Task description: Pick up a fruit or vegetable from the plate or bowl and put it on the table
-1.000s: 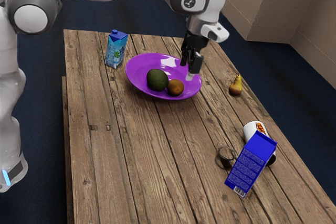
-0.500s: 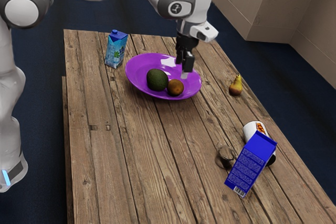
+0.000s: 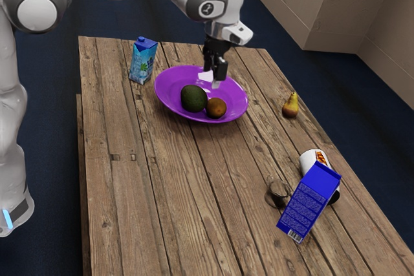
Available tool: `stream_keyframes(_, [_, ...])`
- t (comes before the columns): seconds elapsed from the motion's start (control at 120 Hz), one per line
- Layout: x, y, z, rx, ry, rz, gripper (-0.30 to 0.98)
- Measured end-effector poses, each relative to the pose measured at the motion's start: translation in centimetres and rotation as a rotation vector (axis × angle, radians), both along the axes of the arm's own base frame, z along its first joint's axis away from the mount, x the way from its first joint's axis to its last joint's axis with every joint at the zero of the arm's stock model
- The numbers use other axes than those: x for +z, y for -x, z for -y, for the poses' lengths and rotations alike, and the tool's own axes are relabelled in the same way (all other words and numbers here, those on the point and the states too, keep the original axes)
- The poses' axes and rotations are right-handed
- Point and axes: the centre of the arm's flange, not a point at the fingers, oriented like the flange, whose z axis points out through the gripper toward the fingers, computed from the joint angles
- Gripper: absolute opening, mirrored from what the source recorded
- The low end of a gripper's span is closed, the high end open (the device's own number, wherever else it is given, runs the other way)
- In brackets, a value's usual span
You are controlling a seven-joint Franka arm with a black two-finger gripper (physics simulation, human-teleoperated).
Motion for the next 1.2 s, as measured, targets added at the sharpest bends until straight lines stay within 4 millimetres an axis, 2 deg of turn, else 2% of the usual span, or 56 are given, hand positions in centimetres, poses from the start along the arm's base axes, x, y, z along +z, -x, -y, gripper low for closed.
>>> stream_keyframes(0.392, [1.4, 0.8, -3.5, 0.053, -0.006, 0.034, 0.69])
stream_keyframes(0.475, [3.1, 0.5, -4.4, 0.067, -0.013, 0.045, 0.69])
stream_keyframes(0.55, [3.1, 0.3, -4.5, 0.07, -0.011, 0.028, 0.69])
stream_keyframes(0.6, [2.9, -0.1, -3.6, 0.055, -0.008, 0.016, 0.69])
stream_keyframes(0.642, [2.5, -0.6, -2.1, 0.028, -0.006, 0.004, 0.69])
stream_keyframes(0.8, [2.0, -2.7, 8.6, -0.154, 0.001, -0.015, 0.69])
stream_keyframes(0.867, [1.7, -3.0, 11.2, -0.197, 0.001, -0.022, 0.68])
stream_keyframes(0.925, [1.7, -3.1, 11.2, -0.197, 0.002, -0.024, 0.68])
stream_keyframes(1.083, [1.7, -3.0, 7.9, -0.14, 0.004, -0.027, 0.69])
stream_keyframes(1.2, [1.6, -3.0, 8.3, -0.147, 0.005, -0.028, 0.69])
